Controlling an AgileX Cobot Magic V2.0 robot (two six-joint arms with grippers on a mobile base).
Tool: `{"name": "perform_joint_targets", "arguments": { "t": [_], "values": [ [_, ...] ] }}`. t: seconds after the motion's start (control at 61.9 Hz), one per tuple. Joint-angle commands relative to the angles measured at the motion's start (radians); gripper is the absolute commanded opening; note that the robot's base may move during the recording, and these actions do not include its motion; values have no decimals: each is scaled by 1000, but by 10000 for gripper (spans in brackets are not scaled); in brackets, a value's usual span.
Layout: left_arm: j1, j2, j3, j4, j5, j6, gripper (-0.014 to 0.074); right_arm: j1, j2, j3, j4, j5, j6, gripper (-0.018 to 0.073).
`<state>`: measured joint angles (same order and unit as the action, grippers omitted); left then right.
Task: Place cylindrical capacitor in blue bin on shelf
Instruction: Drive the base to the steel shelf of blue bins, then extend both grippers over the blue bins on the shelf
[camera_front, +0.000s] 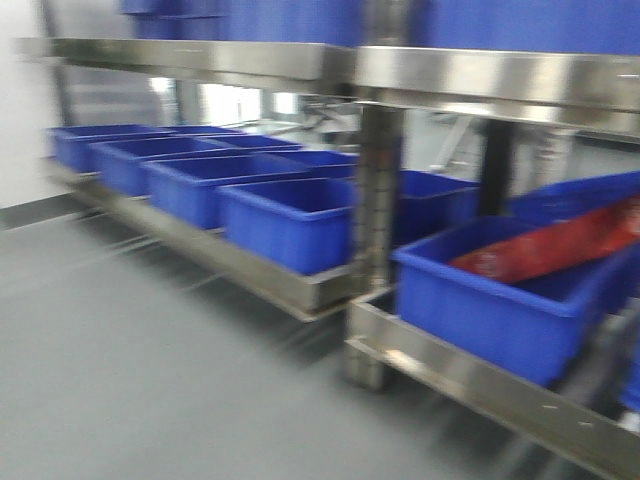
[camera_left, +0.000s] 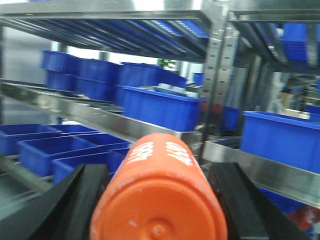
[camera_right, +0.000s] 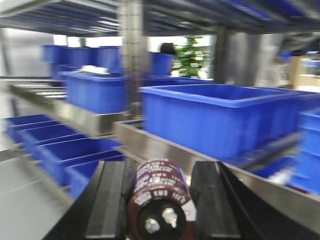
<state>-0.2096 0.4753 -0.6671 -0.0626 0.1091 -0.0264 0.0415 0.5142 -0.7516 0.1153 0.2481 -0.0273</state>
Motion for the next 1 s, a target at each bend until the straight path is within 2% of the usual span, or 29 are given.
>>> {"name": "perform_joint_targets", "arguments": {
  "t": [0.0, 0.985],
  "values": [
    [-6, -5, -2, -7, -22, -2, -111, 2, -2, -3, -9, -24, -4, -165],
    [-6, -5, -2, -7, -22, -2, -111, 2, -2, -3, -9, -24, -4, -165]
  ]
}}
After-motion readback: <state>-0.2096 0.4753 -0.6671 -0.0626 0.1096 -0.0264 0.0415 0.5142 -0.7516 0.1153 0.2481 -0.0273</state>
